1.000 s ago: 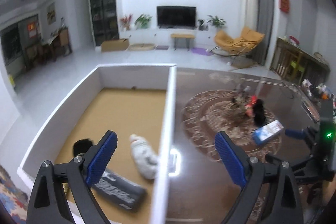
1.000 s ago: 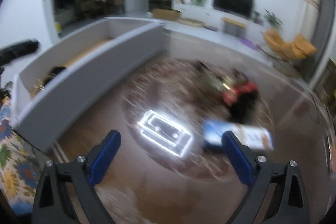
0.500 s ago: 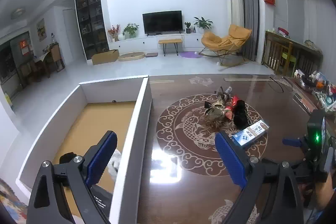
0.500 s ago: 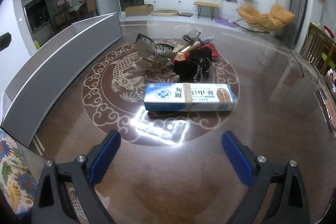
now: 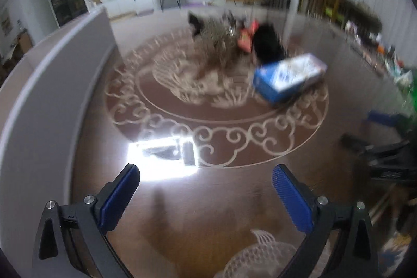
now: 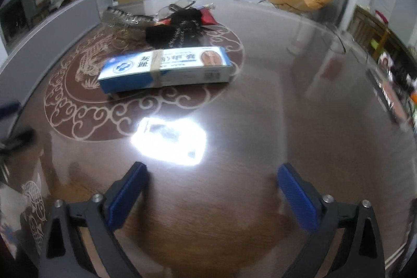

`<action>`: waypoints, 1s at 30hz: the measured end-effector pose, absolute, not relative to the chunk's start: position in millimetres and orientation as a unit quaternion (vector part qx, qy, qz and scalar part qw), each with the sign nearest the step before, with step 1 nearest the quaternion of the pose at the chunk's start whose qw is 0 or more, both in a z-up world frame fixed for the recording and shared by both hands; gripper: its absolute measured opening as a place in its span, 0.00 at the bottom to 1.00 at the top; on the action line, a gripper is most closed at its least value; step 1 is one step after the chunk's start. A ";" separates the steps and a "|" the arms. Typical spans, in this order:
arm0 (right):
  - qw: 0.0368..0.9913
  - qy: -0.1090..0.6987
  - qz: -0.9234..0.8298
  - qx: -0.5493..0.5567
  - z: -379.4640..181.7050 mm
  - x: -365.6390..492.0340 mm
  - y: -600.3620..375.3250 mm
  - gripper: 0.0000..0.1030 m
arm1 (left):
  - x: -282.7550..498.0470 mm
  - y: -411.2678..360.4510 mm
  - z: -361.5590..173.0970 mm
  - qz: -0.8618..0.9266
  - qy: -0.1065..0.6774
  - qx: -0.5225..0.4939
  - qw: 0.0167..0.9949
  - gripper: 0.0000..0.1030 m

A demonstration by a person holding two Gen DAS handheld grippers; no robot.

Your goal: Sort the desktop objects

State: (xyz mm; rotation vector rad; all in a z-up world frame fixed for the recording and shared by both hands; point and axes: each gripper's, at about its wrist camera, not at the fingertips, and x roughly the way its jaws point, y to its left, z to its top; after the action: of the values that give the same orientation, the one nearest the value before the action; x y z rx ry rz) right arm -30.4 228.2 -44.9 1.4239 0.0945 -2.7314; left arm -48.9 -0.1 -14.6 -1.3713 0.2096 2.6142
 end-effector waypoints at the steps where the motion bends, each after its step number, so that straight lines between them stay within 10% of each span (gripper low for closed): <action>1: 0.032 0.021 -0.887 0.459 -44.7 -29.2 231.7 1.00 | -53.8 3.6 -22.3 0.875 0.080 -0.469 0.090 1.00; 30: 0.019 0.020 -0.888 0.459 -43.2 -27.8 234.6 1.00 | -58.6 0.8 -28.8 0.881 0.054 -0.459 0.102 1.00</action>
State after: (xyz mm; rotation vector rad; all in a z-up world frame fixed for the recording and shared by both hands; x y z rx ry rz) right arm -27.8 234.6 -43.2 1.4235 0.0627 -2.7573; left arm -58.6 0.8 -28.8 -1.3550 0.1598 2.6018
